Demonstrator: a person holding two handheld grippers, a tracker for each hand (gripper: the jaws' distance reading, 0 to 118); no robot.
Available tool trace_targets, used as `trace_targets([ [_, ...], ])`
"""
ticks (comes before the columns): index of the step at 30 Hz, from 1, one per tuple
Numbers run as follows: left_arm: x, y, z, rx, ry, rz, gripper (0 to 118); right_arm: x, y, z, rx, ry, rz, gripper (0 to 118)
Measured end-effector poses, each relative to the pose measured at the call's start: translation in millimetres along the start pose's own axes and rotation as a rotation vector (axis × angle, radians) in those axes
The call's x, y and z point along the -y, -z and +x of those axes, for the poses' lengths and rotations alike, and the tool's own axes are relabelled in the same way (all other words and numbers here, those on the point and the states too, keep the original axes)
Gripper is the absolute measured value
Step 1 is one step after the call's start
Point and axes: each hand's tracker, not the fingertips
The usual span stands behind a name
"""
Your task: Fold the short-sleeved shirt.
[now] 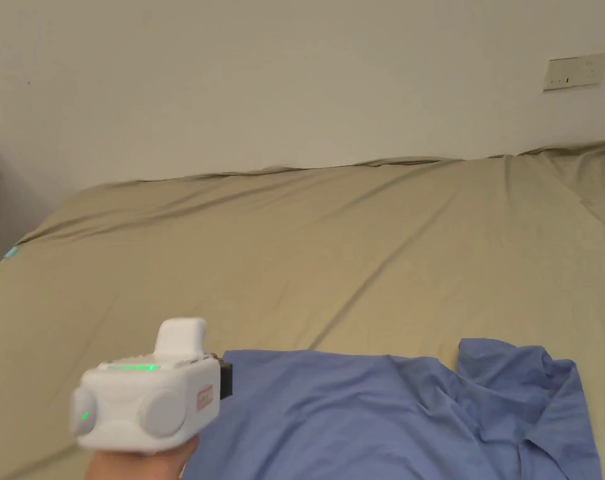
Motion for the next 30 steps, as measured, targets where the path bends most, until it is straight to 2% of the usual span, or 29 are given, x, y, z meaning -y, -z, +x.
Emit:
trace_targets([
  [3, -13.2, 85.0, -8.1, -0.051, -0.049, -0.102, 0, 7.2, 7.6, 6.1, 0.018, -0.013, -0.040, 2],
  [5, -14.4, 126.3, -15.5, -0.040, -0.149, -0.171, 0, 12.8, 14.0, 13.6, 0.024, -0.013, -0.067, 2],
  [6, -17.6, 141.8, -17.3, -0.020, -0.155, -0.174, 5, 14.8, 17.6, 17.0, 0.025, -0.006, -0.086, 2],
  [7, -19.8, 154.0, -19.6, -0.019, -0.206, -0.177, 25, 16.6, 20.7, 20.0, 0.031, 0.005, -0.099, 2],
  [8, -19.9, 167.8, -19.8, -0.011, -0.244, -0.189, 90, 19.3, 24.3, 23.1, 0.029, 0.013, -0.110, 2],
  [9, -19.8, 182.1, -16.8, -0.041, -0.183, -0.232, 118, 21.2, 28.5, 26.7, 0.024, 0.021, -0.124, 2],
  [10, -15.7, 195.5, -14.7, -0.069, -0.142, -0.298, 118, 22.4, 32.4, 29.4, 0.026, 0.028, -0.137, 2],
  [11, -26.5, 197.6, -15.1, -0.070, -0.113, -0.251, 118, 23.2, 35.9, 31.7, 0.031, 0.031, -0.145, 2],
  [13, -7.4, 208.5, -9.4, -0.143, -0.017, -0.384, 118, 22.9, 42.6, 33.1, 0.037, 0.030, -0.153, 2],
  [14, -4.5, 204.6, -12.5, -0.141, -0.030, -0.381, 118, 22.6, 46.5, 35.4, 0.041, 0.028, -0.156, 2],
  [15, -8.4, 197.9, -15.1, -0.106, -0.120, -0.314, 118, 21.8, 51.8, 37.9, 0.050, 0.020, -0.162, 2],
  [16, -14.8, 192.3, -17.2, -0.096, -0.126, -0.349, 111, 20.2, 59.2, 40.1, 0.070, 0.001, -0.178, 2],
  [17, -4.6, 191.9, -16.6, -0.104, -0.105, -0.321, 61, 17.8, 69.0, 44.2, 0.105, -0.026, -0.200, 2],
  [18, -6.8, 183.9, -13.6, -0.083, -0.067, -0.255, 2, 14.2, 81.5, 49.4, 0.145, -0.051, -0.222, 2],
  [19, -10.4, 175.3, -9.9, -0.066, -0.036, -0.188, 0, 10.3, 94.4, 54.8, 0.172, -0.072, -0.237, 2],
  [20, -13.5, 165.4, -5.8, -0.151, 0.045, -0.175, 0, 2.2, 110.5, 59.7, 0.161, -0.080, -0.231, 2],
  [21, -10.3, 136.2, 10.1, -0.138, 0.028, -0.138, 0, -3.3, 126.6, 67.6, 0.151, -0.082, -0.224, 2],
  [24, -16.7, 99.7, 7.9, 0.041, -0.100, -0.116, 0, -21.9, 192.3, 94.8, 0.098, -0.106, -0.283, 2],
  [26, -34.2, 101.2, -15.2, 0.050, -0.174, -0.093, 0, -29.9, 238.0, 110.0, 0.123, -0.100, -0.332, 3],
  [27, -39.3, 94.1, -21.1, 0.058, -0.171, -0.078, 0, -32.7, 262.6, 118.7, 0.101, -0.107, -0.401, 17],
  [28, -43.3, 88.8, -25.7, 0.057, -0.170, -0.071, 0, -34.5, 283.8, 123.8, 0.126, -0.110, -0.460, 52],
  [29, -42.9, 79.9, -20.7, 0.057, -0.168, -0.070, 0, -33.0, 304.8, 128.5, 0.181, -0.096, -0.511, 109],
  [30, -45.3, 76.0, -22.2, 0.052, -0.155, -0.075, 0, -29.4, 322.0, 133.7, 0.214, -0.083, -0.556, 118],
])
